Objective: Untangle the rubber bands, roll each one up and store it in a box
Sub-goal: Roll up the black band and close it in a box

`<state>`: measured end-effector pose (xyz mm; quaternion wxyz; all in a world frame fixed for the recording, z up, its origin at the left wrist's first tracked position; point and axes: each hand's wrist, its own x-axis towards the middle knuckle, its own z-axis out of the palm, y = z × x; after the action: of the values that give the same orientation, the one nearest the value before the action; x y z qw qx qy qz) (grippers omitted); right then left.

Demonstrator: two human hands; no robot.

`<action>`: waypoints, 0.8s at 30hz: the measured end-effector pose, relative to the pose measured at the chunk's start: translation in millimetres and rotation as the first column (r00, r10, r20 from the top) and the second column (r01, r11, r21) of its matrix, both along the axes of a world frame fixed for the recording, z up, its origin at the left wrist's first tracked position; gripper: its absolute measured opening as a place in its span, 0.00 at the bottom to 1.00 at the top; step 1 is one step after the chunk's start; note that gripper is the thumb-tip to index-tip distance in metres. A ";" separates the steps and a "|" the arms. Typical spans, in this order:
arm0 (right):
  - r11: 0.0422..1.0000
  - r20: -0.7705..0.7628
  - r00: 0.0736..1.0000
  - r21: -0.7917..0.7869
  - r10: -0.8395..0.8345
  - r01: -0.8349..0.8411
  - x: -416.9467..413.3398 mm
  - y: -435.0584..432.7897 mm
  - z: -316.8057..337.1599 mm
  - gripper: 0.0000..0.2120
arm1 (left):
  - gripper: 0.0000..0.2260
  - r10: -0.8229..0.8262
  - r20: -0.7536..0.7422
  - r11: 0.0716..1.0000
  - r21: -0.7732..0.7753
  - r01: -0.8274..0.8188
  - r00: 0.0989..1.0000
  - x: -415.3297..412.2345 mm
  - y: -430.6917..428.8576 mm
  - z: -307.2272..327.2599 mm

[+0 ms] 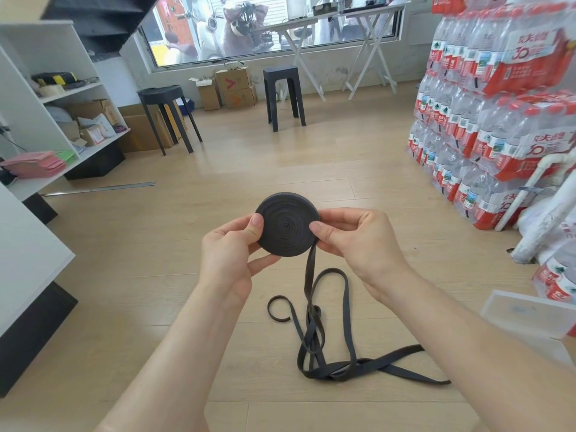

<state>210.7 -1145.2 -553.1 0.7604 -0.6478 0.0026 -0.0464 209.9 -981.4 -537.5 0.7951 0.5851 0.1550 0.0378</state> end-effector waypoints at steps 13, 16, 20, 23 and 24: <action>0.654 0.347 0.931 -0.732 0.118 0.190 3.1 -14.0 10.0 0.03 | 0.17 -0.361 0.143 0.647 0.750 0.138 0.921 -1.5 0.3 -0.6; 0.538 0.372 0.898 -0.819 0.234 0.199 3.4 -14.0 9.3 0.04 | 0.09 -0.446 0.084 0.529 0.828 0.187 0.891 -5.7 0.8 4.2; 0.580 0.303 0.905 -0.811 0.300 0.078 2.4 -13.6 11.5 0.05 | 0.07 -0.422 0.039 0.579 0.780 0.236 0.906 -5.0 6.2 8.1; 0.626 0.253 0.920 -0.780 0.300 0.011 1.7 -13.6 12.7 0.05 | 0.09 -0.418 0.008 0.615 0.739 0.276 0.909 -4.1 7.8 7.2; 0.609 0.242 0.919 -0.793 0.310 0.003 2.0 -13.8 12.7 0.05 | 0.08 -0.422 -0.012 0.611 0.735 0.295 0.906 -3.8 8.0 6.9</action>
<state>212.7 -1159.0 -540.5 0.3919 -0.8904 -0.2120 -0.0926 206.1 -973.4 -530.6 0.5011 0.8633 -0.0582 -0.0173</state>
